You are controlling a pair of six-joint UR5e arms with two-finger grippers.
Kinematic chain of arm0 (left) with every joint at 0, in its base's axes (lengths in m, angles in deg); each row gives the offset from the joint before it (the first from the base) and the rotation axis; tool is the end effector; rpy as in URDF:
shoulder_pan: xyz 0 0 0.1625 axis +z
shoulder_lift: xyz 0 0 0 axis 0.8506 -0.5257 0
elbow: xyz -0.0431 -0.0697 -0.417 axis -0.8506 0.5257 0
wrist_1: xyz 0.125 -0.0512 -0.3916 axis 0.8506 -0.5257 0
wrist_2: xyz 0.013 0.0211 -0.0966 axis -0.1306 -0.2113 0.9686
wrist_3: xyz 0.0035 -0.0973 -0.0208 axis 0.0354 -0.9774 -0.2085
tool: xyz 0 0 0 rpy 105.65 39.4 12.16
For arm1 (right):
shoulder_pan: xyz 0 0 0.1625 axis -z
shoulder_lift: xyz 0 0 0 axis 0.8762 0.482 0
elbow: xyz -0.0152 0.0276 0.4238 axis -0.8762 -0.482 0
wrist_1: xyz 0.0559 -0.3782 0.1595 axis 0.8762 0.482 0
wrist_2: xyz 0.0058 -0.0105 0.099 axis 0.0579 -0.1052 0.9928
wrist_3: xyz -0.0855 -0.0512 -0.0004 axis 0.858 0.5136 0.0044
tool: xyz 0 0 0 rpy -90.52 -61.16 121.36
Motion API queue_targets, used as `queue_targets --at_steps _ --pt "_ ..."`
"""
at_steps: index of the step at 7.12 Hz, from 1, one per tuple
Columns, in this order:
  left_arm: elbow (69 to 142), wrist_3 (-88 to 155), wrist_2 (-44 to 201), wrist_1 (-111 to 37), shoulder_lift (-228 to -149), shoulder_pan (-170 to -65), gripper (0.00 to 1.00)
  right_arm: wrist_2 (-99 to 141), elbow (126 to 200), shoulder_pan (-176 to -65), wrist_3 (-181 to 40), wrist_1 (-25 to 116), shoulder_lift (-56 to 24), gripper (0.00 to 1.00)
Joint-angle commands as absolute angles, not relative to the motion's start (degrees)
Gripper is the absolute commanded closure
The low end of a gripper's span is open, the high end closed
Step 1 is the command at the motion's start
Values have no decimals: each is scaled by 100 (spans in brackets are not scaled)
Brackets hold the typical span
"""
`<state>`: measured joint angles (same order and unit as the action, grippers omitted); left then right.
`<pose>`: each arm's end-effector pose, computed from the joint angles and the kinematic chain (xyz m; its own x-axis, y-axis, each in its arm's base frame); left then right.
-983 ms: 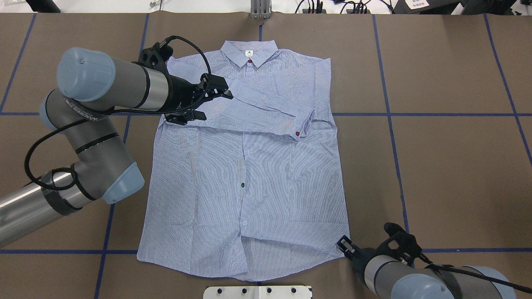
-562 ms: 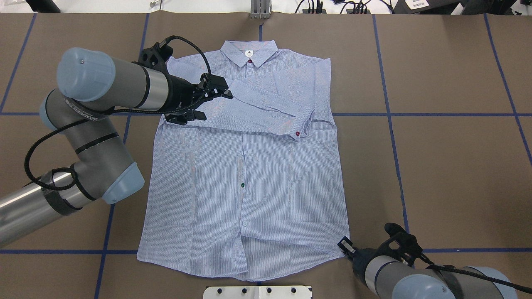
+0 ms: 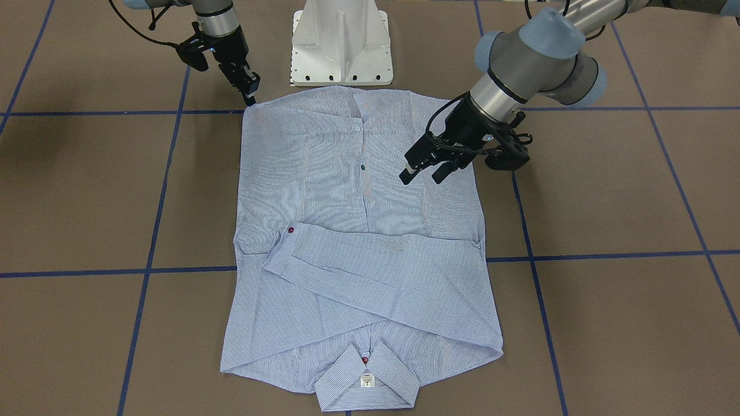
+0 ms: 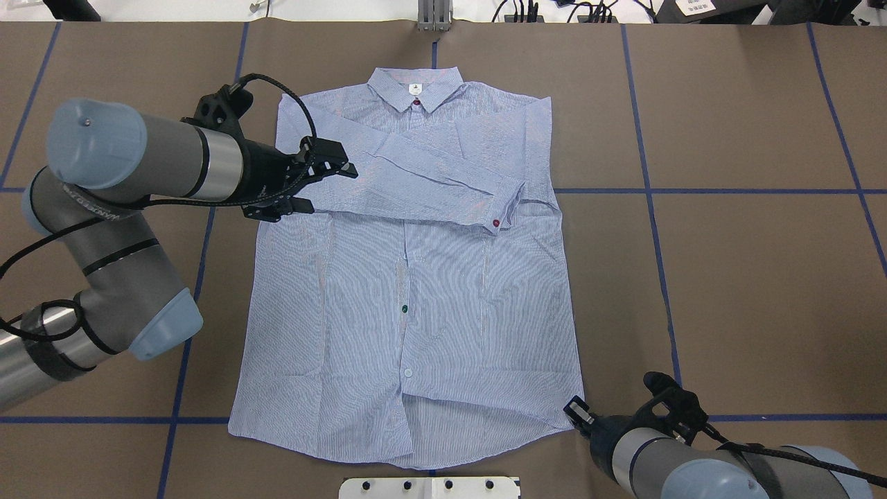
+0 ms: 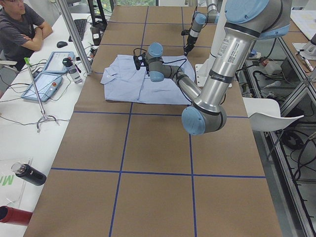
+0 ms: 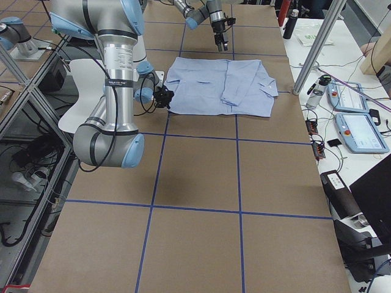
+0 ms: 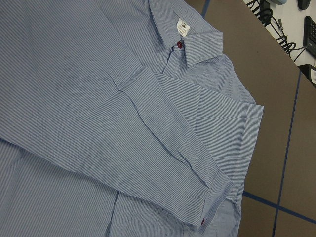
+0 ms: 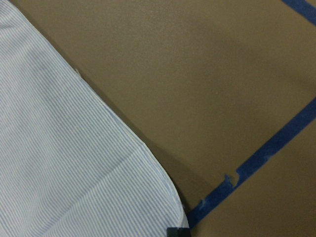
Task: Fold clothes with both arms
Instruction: 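Move the left gripper down to the hem corner nearest the robot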
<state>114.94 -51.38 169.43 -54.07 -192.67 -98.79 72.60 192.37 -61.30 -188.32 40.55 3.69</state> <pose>0.3996 -0.4667 0.2529 0.1106 -0.3013 -0.9471 0.3419 0.9063 -0.2484 -0.4714 -0.1605 0.3581 0.3057 0.6713 0.6752 -0.5846 0.6921 -0.4234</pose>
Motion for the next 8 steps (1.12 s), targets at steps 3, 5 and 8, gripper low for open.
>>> queue_targets --at_steps 3,5,8 --pt "12429 -5135 15914 -5404 -17395 -9032 1 7375 19542 -6110 -18786 4065 566 100" --pt "12737 -5414 15295 -5255 -16750 -8012 1 7375 19542 -6075 -18786 4065 583 100" --pt "13054 -6258 14854 -5061 -16248 -7113 1 7366 19542 -6057 -18786 4065 566 100"
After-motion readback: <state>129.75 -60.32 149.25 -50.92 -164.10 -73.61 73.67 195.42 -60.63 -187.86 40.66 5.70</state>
